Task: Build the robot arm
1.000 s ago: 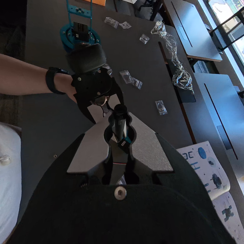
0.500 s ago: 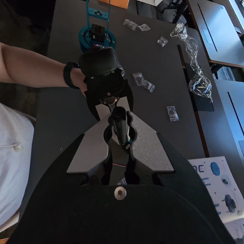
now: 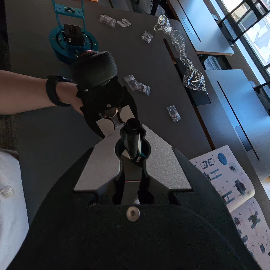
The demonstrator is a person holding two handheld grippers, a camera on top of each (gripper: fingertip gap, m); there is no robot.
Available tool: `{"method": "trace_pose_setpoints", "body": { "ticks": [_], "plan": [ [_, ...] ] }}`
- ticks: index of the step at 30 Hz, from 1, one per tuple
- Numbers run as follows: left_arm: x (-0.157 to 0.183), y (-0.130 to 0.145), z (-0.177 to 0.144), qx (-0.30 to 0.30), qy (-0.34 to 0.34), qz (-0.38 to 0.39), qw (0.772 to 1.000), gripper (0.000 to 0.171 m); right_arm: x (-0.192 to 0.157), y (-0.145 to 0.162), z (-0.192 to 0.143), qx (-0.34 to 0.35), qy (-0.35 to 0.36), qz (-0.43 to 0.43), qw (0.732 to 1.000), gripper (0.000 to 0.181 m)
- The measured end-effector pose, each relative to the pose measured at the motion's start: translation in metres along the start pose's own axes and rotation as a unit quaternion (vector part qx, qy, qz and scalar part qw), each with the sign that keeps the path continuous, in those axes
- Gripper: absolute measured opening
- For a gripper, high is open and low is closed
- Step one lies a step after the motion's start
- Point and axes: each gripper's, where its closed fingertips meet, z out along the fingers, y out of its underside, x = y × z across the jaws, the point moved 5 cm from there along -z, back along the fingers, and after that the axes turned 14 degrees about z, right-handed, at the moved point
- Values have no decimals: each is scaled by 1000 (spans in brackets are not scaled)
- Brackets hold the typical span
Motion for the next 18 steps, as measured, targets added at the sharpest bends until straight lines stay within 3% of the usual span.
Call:
{"method": "trace_pose_setpoints", "body": {
  "ticks": [6,8,14,18],
  "plan": [
    [2,-1,0,-12,11,27,999,17,2,5,3,0,-102,-15,995,26],
    [1,-2,1,-13,13,25,1000,16,3,7,1,3,-123,-15,992,19],
    [-1,0,1,-2,2,9,1000,17,8,4,3,20,-51,3,998,17],
    [0,1,2,2,-1,8,1000,17,-1,6,6,21,-19,-33,999,18]
  ]
}}
